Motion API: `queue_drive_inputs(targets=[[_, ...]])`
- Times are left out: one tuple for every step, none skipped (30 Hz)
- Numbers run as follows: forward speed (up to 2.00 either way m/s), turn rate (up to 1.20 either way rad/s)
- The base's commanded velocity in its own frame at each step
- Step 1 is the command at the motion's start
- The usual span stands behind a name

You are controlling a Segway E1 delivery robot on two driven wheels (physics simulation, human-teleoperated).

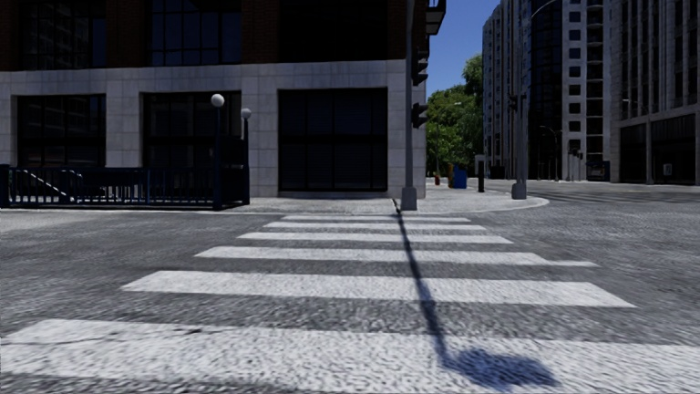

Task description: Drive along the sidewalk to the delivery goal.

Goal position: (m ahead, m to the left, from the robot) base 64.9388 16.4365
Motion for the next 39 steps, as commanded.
queue_drive_inputs(targets=[[2.00,0.00],[2.00,0.00],[2.00,0.00],[2.00,0.00],[2.00,0.00],[2.00,0.00],[2.00,0.00],[2.00,0.00],[2.00,0.00],[2.00,0.00],[2.00,0.00],[2.00,0.00],[2.00,0.00],[2.00,0.00],[2.00,0.00],[2.00,0.00],[2.00,0.00],[2.00,0.00],[2.00,0.00],[2.00,0.00],[2.00,0.00],[2.00,0.00],[2.00,0.00],[2.00,0.00],[2.00,0.00],[2.00,0.00],[2.00,0.00],[2.00,0.00],[2.00,0.00],[2.00,0.00],[2.00,0.00],[2.00,0.00],[2.00,0.00],[2.00,0.00],[2.00,0.00],[2.00,0.00],[2.00,0.00],[2.00,0.00],[2.00,0.00]])
